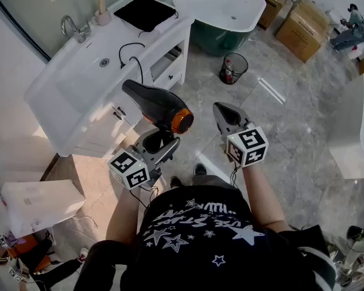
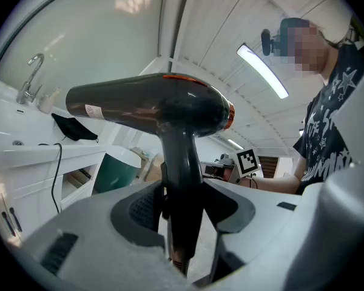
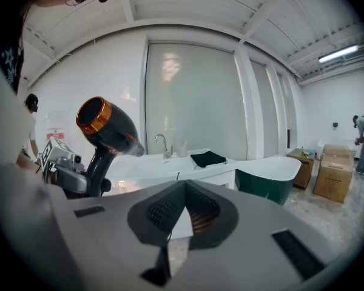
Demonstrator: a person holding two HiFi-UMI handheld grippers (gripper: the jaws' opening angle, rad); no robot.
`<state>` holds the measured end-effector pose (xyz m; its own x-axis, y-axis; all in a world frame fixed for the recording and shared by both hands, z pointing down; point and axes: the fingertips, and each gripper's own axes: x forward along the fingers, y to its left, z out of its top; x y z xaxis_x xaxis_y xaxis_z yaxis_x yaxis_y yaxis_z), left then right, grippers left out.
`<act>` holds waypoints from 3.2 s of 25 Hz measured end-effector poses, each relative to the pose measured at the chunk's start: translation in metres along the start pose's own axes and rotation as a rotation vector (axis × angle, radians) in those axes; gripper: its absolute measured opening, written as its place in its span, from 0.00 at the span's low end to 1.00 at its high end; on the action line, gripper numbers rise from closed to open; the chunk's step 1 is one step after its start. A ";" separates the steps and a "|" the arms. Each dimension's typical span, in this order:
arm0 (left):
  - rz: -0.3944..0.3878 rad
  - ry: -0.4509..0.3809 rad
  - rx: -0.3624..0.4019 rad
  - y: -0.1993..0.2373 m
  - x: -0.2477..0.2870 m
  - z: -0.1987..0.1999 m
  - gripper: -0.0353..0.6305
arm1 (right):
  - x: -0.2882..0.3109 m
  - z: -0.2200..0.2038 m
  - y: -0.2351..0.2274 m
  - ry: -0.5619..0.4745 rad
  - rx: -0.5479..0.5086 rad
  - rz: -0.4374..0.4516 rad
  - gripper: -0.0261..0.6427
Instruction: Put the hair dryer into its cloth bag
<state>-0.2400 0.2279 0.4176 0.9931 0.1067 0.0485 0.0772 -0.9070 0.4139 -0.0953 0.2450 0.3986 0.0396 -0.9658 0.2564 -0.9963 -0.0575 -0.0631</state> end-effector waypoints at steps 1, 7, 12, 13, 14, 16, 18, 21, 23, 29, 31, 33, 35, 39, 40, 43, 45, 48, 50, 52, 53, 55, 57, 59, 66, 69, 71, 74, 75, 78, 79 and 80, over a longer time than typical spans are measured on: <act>-0.003 0.000 0.005 -0.004 0.002 -0.002 0.35 | -0.003 -0.002 0.000 0.003 -0.001 0.002 0.05; -0.005 0.009 0.027 -0.020 0.014 -0.007 0.35 | -0.012 -0.003 -0.004 0.001 -0.009 0.021 0.05; -0.008 0.011 0.031 -0.027 0.028 -0.006 0.35 | -0.014 -0.003 -0.015 0.006 -0.005 0.030 0.05; -0.010 0.011 0.033 -0.028 0.032 -0.006 0.35 | -0.015 -0.004 -0.018 0.007 -0.004 0.029 0.05; -0.012 0.011 0.033 -0.029 0.035 -0.006 0.35 | -0.016 -0.005 -0.022 0.008 -0.002 0.028 0.05; -0.012 0.007 0.030 -0.029 0.042 -0.006 0.35 | -0.016 -0.007 -0.028 0.008 0.001 0.031 0.05; -0.002 -0.002 0.024 -0.028 0.048 -0.004 0.35 | -0.015 -0.008 -0.033 0.005 0.002 0.042 0.05; 0.017 -0.015 0.021 -0.026 0.059 0.000 0.35 | -0.014 -0.005 -0.044 -0.008 0.004 0.058 0.05; 0.032 -0.019 0.024 -0.024 0.065 0.003 0.35 | -0.012 -0.003 -0.053 -0.022 0.013 0.074 0.05; 0.079 -0.029 0.044 -0.016 0.086 0.010 0.35 | -0.004 -0.003 -0.083 -0.033 0.042 0.127 0.05; 0.090 -0.031 0.070 -0.017 0.093 0.011 0.35 | -0.002 -0.005 -0.093 -0.033 0.052 0.143 0.05; 0.105 -0.042 0.084 -0.018 0.099 0.016 0.35 | 0.002 -0.006 -0.101 -0.035 0.056 0.160 0.05; 0.100 -0.048 0.082 -0.021 0.108 0.017 0.35 | 0.007 -0.005 -0.106 -0.039 0.061 0.172 0.05; 0.044 -0.102 0.013 -0.029 0.128 0.018 0.35 | 0.021 0.000 -0.109 -0.068 0.201 0.196 0.05; 0.038 -0.120 -0.005 -0.028 0.132 0.020 0.35 | 0.026 0.003 -0.112 -0.081 0.249 0.197 0.05; 0.037 -0.153 -0.035 -0.019 0.140 0.026 0.35 | 0.036 0.002 -0.122 -0.083 0.283 0.180 0.05; 0.036 -0.157 -0.034 -0.008 0.143 0.029 0.35 | 0.042 -0.002 -0.128 -0.066 0.262 0.171 0.05; 0.032 -0.152 -0.029 0.012 0.148 0.035 0.35 | 0.051 -0.007 -0.136 -0.051 0.250 0.165 0.05; 0.029 -0.150 -0.033 0.027 0.153 0.039 0.35 | 0.061 -0.008 -0.142 -0.039 0.240 0.158 0.05; 0.024 -0.147 -0.039 0.044 0.157 0.044 0.35 | 0.074 -0.005 -0.149 -0.028 0.227 0.153 0.05; 0.022 -0.144 -0.040 0.054 0.160 0.047 0.35 | 0.082 -0.003 -0.152 -0.023 0.218 0.151 0.05; 0.020 -0.138 -0.042 0.076 0.166 0.054 0.35 | 0.100 0.002 -0.161 -0.015 0.199 0.146 0.05; 0.015 -0.136 -0.047 0.100 0.172 0.062 0.35 | 0.123 0.008 -0.172 -0.009 0.189 0.136 0.05; 0.007 -0.139 -0.056 0.123 0.178 0.072 0.35 | 0.147 0.014 -0.181 -0.004 0.182 0.128 0.05; -0.036 -0.117 -0.081 0.199 0.188 0.105 0.35 | 0.226 0.041 -0.203 0.037 0.128 0.096 0.05; -0.059 -0.094 -0.098 0.227 0.191 0.112 0.35 | 0.255 0.054 -0.211 0.049 0.109 0.082 0.05; -0.080 -0.074 -0.104 0.243 0.193 0.113 0.35 | 0.271 0.059 -0.215 0.061 0.096 0.071 0.05; -0.117 -0.037 -0.097 0.259 0.194 0.112 0.35 | 0.289 0.059 -0.219 0.081 0.086 0.053 0.05; -0.134 -0.027 -0.098 0.262 0.196 0.111 0.35 | 0.293 0.059 -0.222 0.087 0.083 0.045 0.05; -0.187 -0.001 -0.105 0.273 0.205 0.114 0.35 | 0.306 0.061 -0.235 0.096 0.067 0.021 0.05; -0.199 0.006 -0.107 0.276 0.208 0.115 0.35 | 0.310 0.062 -0.239 0.098 0.059 0.013 0.05; -0.209 0.011 -0.108 0.279 0.210 0.115 0.35 | 0.314 0.061 -0.244 0.102 0.048 0.004 0.05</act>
<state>0.0004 -0.0496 0.4383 0.9554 0.2928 -0.0389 0.2708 -0.8158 0.5110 0.1653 -0.0594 0.4354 0.0257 -0.9354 0.3526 -0.9916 -0.0687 -0.1099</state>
